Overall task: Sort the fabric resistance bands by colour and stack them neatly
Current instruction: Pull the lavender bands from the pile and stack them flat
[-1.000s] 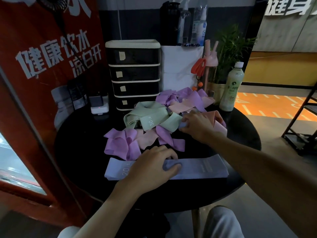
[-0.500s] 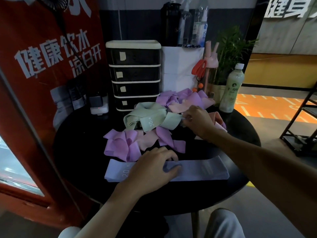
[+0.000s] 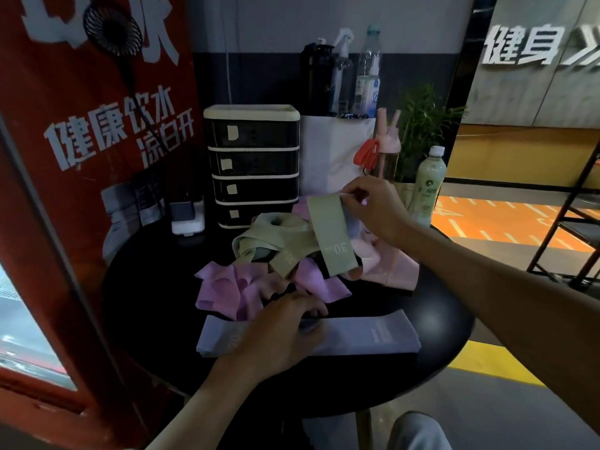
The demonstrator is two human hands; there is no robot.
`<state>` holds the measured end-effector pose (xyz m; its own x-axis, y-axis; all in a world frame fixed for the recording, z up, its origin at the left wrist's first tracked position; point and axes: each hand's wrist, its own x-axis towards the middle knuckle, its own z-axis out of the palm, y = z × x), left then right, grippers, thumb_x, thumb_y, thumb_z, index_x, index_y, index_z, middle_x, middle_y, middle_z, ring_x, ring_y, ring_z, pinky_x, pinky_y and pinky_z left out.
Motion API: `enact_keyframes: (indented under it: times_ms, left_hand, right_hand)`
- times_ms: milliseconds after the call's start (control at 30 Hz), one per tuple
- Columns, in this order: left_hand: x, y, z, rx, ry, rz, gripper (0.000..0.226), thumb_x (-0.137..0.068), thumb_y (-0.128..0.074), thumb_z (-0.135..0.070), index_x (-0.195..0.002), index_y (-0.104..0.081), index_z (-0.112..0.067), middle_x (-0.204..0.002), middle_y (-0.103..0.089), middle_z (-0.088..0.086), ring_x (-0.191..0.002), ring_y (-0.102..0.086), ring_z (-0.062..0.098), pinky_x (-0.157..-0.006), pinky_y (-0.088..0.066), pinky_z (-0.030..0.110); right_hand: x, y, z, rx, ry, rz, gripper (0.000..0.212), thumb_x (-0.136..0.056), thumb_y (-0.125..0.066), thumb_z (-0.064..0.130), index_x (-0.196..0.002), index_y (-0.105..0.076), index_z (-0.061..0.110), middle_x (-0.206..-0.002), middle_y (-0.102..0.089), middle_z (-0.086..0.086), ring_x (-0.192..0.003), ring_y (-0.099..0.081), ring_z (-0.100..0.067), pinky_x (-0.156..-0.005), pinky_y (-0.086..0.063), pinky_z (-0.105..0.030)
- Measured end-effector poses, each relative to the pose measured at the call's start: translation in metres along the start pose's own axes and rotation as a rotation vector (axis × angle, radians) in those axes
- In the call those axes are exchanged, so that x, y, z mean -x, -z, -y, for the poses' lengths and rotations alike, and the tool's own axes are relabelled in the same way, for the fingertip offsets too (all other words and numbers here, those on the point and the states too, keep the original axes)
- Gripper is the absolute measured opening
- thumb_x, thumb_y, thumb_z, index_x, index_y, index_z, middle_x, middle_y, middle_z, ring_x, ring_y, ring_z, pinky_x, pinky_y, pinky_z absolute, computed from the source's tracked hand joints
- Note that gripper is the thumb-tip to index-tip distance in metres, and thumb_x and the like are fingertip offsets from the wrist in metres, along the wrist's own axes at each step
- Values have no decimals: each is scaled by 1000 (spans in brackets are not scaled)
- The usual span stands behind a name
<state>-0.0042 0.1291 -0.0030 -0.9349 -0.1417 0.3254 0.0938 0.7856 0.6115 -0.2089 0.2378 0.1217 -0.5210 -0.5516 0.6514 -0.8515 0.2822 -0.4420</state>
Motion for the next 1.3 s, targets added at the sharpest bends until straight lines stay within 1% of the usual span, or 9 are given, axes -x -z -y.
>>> enact_keyframes:
  times_ms: [133,333,467,633,833,1033,1100,1167,1300]
  left_hand:
    - [-5,12,-2,18,-14,-55,6,-90,-65,-27,-95,-69,-29,-92,-63,-17,-90,-61,2,-79,-48,18]
    - [-27,44,-26,-60,-62,-230,13,-92,-63,-21,-104,-66,-26,-97,-60,-15,-87,-54,3,-77,-48,25]
    - [-44,59,-45,-61,-127,-261,33,-92,-62,-17,-125,-59,-24,-117,-52,-16,-103,-47,-2,-87,-40,18]
    - [-70,62,-49,-148,-145,-174,58,-96,-57,-32,-149,-39,-17,-155,-36,-4,-137,-39,12,-110,-37,32]
    - [-82,59,-42,-197,-55,-114,54,-97,-49,-34,-148,-36,-22,-149,-42,-2,-134,-41,20,-104,-42,48]
    - [-89,58,-41,-100,-126,-165,63,-98,-50,-40,-154,-29,-23,-158,-32,-3,-144,-31,13,-116,-31,34]
    - [-93,58,-44,-126,-145,-146,69,-93,-47,-52,-153,-33,-20,-156,-36,-2,-142,-33,14,-115,-34,37]
    - [-97,57,-47,-106,-120,-138,75,-89,-46,-60,-150,-37,-17,-151,-40,-1,-139,-38,15,-112,-37,39]
    - [-101,57,-53,-16,-97,-195,75,-88,-64,-50,-150,-36,-18,-148,-40,-3,-133,-43,13,-108,-39,33]
  right_hand:
    - [-3,11,6,-31,-7,-8,11,-91,-62,9,-92,-72,3,-90,-70,-7,-83,-63,-22,-77,-51,-35]
    - [-11,18,11,-83,-59,-74,12,-90,-62,7,-89,-74,8,-83,-69,2,-72,-58,-5,-64,-44,-9]
    - [-9,17,15,-80,-36,-16,15,-92,-61,10,-87,-73,3,-84,-70,-3,-78,-62,-15,-69,-49,-26]
    - [-7,16,17,-92,-38,-21,25,-95,-60,18,-84,-70,-2,-78,-67,-13,-70,-57,-22,-65,-45,-34]
    - [-1,20,16,-140,-39,-14,30,-95,-60,17,-80,-65,-8,-72,-60,-26,-61,-48,-20,-54,-35,-24]
    - [1,22,8,-160,-105,-17,37,-96,-59,18,-70,-59,-8,-54,-45,-9,-50,-37,-12,-52,-31,-24]
    - [1,25,9,-182,-124,-48,45,-97,-57,20,-68,-52,-13,-56,-39,-15,-50,-33,-14,-49,-26,-24]
    - [0,27,13,-185,-128,-46,48,-99,-54,21,-61,-44,-6,-56,-34,-13,-49,-29,-11,-48,-23,-24]
    - [0,30,17,-232,-131,-59,47,-100,-53,20,-58,-34,10,-52,-22,-5,-42,-20,-8,-42,-19,-15]
